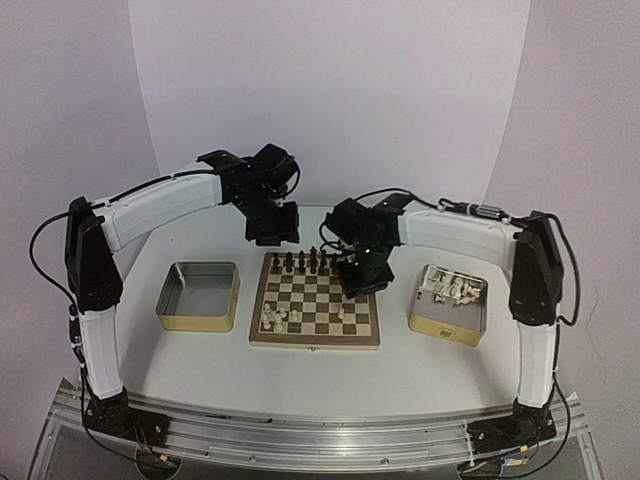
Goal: Set up the chess pieces on the board
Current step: Place the chess piece on the chessboard, then pick up the chess piece from the chessboard.
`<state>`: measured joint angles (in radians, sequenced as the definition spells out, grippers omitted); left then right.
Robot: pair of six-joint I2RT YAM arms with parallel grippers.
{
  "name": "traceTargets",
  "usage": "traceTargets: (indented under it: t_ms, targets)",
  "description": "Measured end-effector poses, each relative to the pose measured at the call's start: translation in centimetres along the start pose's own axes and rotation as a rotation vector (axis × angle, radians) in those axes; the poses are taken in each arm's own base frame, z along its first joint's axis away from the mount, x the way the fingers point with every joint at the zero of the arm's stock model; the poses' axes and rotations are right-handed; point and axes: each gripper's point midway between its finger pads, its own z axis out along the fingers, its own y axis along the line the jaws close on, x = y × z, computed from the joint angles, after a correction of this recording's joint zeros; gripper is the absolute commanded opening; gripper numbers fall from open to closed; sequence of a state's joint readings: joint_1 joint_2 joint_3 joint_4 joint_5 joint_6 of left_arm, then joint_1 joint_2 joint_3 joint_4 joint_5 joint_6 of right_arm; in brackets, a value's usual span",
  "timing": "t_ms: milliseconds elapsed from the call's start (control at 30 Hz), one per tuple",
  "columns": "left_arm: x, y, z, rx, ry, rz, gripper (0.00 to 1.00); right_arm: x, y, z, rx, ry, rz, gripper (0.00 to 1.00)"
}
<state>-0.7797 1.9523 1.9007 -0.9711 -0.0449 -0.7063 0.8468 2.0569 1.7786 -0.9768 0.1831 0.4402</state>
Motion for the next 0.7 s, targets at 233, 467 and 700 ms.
traceTargets:
  t_ms: [233,467,700]
  targets:
    - [5.2,-5.4,3.0,0.010,0.110,0.164,0.41,-1.7,-10.0,-8.3,0.043,-0.181,0.207,0.38]
    - [9.7,-6.9,7.3,-0.011,0.245,0.261,0.42,-1.7,-17.0,-10.2,0.128,-0.231,0.346,0.38]
    - [11.6,-7.8,9.7,-0.005,0.310,0.291,0.41,-1.4,-17.0,-9.9,0.130,-0.218,0.339,0.38]
